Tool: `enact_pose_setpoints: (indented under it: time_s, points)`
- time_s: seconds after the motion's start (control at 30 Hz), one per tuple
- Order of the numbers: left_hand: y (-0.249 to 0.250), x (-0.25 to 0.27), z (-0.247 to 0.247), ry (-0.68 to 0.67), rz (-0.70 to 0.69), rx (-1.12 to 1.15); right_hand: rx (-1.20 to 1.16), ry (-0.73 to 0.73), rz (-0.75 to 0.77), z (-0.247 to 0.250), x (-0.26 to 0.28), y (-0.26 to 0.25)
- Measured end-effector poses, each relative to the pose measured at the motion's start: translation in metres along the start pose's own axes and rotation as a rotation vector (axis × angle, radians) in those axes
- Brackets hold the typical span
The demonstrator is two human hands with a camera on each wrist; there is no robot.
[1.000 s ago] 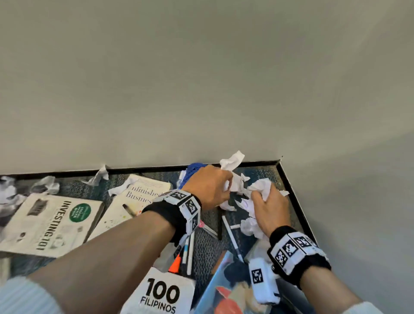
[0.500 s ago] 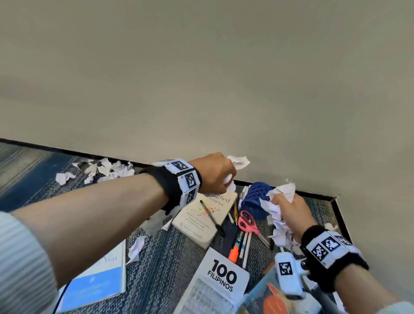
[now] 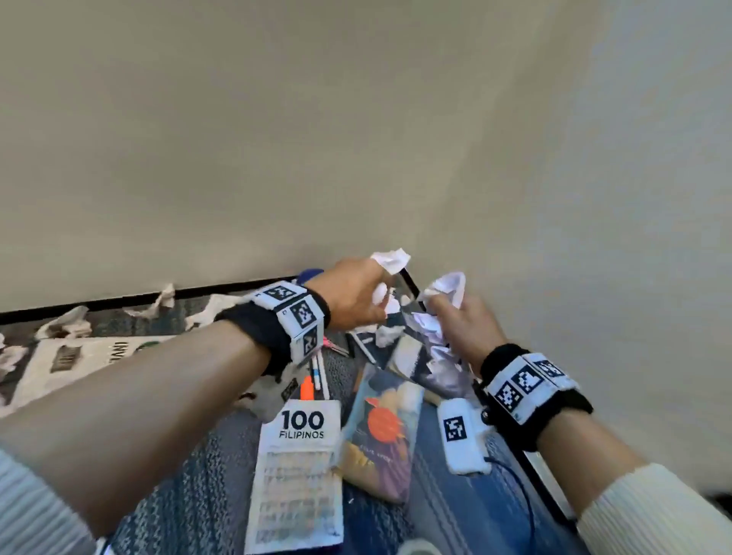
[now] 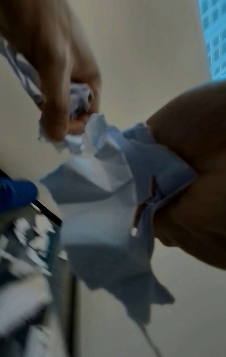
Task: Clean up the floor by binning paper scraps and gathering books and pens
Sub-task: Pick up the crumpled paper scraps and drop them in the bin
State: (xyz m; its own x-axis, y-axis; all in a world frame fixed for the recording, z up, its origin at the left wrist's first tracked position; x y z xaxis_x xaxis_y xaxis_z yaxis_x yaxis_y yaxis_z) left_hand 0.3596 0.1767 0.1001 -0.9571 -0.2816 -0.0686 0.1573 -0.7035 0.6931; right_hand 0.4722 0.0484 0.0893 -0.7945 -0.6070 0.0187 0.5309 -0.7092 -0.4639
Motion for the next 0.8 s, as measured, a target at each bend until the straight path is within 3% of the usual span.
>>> enact_pose_setpoints:
  time_s: [0.13,0.3,0.57,0.8]
  points:
    - [0.089,-0.002,-0.081,-0.24,-0.299,-0.06,0.34,0.102,0.055,0.082,0.07,0.033]
    - [0.198,0.02,-0.134,-0.326,-0.574,0.008,0.487,0.183,-0.02,0.161,0.157,0.072]
    - [0.334,0.069,-0.232,-0.581,-0.818,0.013,0.488,0.226,-0.15,0.217,0.279,0.171]
    - [0.401,0.075,-0.333,-0.605,-0.78,-0.164,0.311,0.287,-0.319,0.229,0.319,0.304]
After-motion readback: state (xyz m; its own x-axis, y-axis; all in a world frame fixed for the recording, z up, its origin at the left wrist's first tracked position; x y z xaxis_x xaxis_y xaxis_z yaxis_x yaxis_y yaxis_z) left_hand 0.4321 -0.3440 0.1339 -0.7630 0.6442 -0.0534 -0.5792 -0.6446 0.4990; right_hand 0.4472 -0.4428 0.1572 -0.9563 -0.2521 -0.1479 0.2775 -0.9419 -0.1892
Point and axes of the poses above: each hand's wrist, its own x-axis away from the middle knuckle, its own z-axis out of the back of the hand, y = z × x, the point moved 6 cm from there along -x, towards the middle knuckle, and after that the axes turned 15 degrees about x, right-handed, at the moved point
